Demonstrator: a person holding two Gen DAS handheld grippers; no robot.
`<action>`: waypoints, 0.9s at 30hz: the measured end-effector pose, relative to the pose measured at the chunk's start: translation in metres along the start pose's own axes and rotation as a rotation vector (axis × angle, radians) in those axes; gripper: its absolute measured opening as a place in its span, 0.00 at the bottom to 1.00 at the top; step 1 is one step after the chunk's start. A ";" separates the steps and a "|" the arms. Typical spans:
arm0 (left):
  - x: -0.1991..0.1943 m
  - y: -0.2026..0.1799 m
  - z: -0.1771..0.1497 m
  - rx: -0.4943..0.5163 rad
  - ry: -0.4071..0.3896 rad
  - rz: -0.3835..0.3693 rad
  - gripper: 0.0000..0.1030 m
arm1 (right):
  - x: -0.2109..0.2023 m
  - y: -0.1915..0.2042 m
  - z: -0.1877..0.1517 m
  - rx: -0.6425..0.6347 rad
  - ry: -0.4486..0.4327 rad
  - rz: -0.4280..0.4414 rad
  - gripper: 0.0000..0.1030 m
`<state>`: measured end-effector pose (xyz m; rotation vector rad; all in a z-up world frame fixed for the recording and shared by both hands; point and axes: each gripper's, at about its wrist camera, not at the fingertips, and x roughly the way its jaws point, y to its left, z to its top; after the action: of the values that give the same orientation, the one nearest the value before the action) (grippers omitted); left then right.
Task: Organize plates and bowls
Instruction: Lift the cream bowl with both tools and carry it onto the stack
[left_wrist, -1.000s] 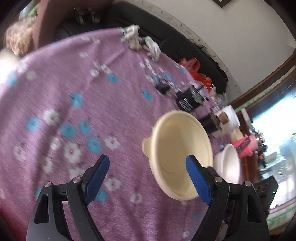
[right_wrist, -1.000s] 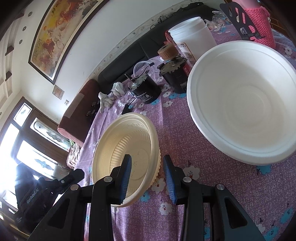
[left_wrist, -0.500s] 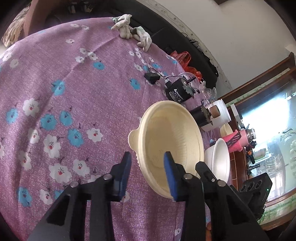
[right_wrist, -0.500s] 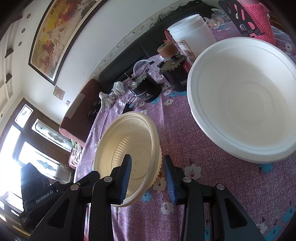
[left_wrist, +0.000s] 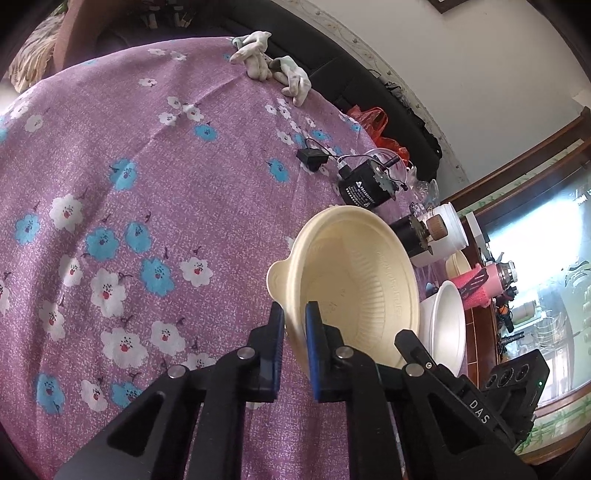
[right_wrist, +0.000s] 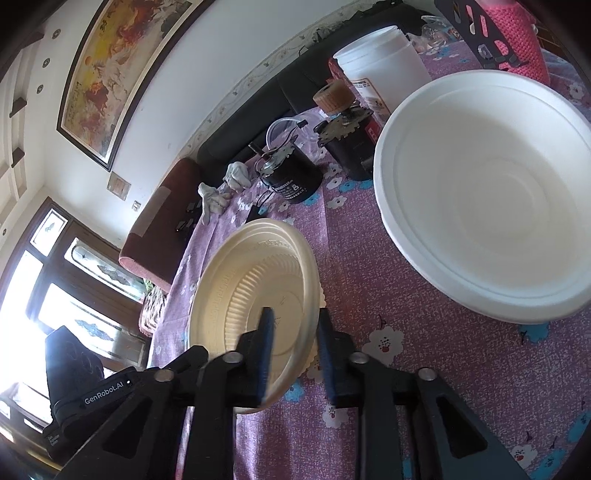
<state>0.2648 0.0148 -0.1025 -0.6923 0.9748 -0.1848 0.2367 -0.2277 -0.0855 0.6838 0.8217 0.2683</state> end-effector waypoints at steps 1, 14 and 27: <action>0.000 0.001 0.000 -0.005 0.001 -0.004 0.10 | 0.000 0.000 0.000 0.000 -0.002 -0.007 0.15; -0.012 -0.002 -0.006 -0.014 0.000 -0.011 0.09 | -0.007 0.000 0.000 0.022 0.008 -0.023 0.12; -0.055 0.002 -0.037 -0.025 -0.025 -0.019 0.09 | -0.042 0.012 -0.020 0.069 0.029 0.017 0.10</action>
<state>0.2036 0.0238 -0.0794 -0.7258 0.9484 -0.1805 0.1946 -0.2291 -0.0627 0.7537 0.8558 0.2666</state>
